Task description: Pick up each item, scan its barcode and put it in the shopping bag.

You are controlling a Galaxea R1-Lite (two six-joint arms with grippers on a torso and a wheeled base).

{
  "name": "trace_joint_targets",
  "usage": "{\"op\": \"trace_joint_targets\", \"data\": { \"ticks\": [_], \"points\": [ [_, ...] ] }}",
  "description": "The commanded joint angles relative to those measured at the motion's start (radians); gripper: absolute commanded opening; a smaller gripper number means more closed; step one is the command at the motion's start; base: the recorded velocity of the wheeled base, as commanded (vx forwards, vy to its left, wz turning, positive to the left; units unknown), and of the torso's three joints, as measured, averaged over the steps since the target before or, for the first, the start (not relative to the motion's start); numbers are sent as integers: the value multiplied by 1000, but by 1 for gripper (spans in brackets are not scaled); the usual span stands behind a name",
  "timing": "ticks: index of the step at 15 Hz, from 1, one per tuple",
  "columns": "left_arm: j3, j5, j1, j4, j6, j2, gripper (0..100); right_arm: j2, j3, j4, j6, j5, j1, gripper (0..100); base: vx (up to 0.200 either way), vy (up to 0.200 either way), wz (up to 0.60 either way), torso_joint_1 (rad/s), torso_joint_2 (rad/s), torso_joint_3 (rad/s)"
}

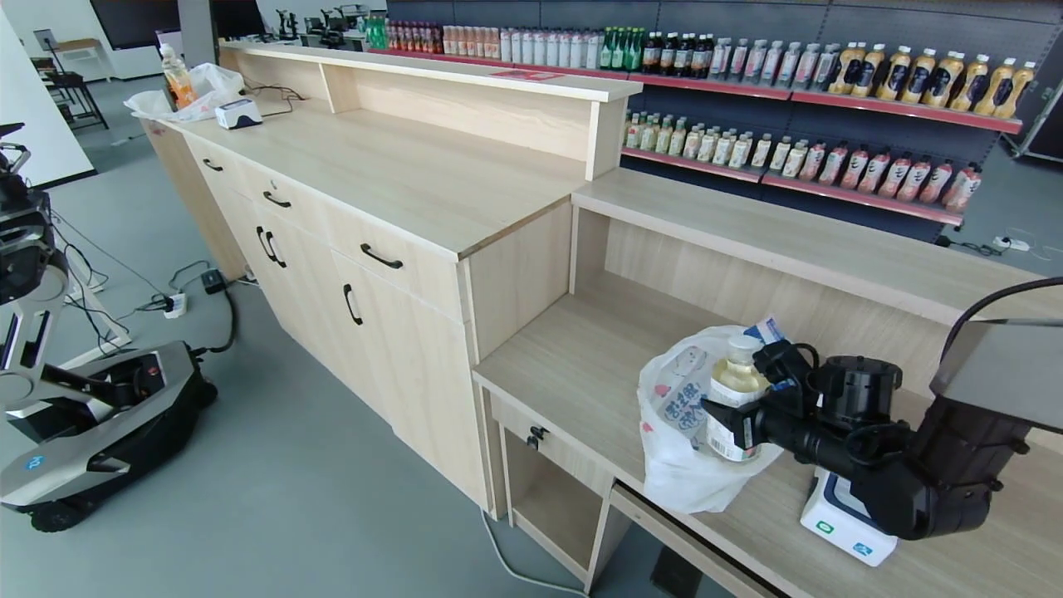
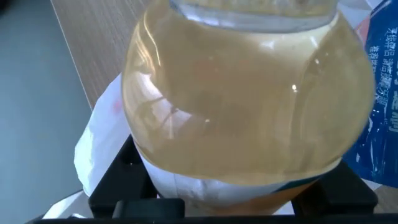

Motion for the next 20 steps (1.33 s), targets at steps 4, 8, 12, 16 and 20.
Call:
{"op": "trace_joint_targets", "data": {
  "ticks": [4, 8, 12, 16, 20],
  "points": [
    [0, 0, 0, 0, 0, 0, 100, 131, -132, -40, -1, 2, 40, 0, 0, 0, 0, 0, 0, 0],
    [0, 0, 0, 0, 0, 0, 100, 225, -175, -83, -1, 3, 50, 0, 0, 0, 0, 0, 0, 0],
    [0, 0, 0, 0, 0, 0, 100, 274, -181, -123, -21, 11, 53, 0, 0, 0, 0, 0, 0, 0],
    [0, 0, 0, 0, 0, 0, 100, 286, -204, -116, -22, 11, 50, 0, 0, 0, 0, 0, 0, 0],
    [0, 0, 0, 0, 0, 0, 100, 285, -194, -114, -22, 12, 51, 0, 0, 0, 0, 0, 0, 0]
  ]
}}
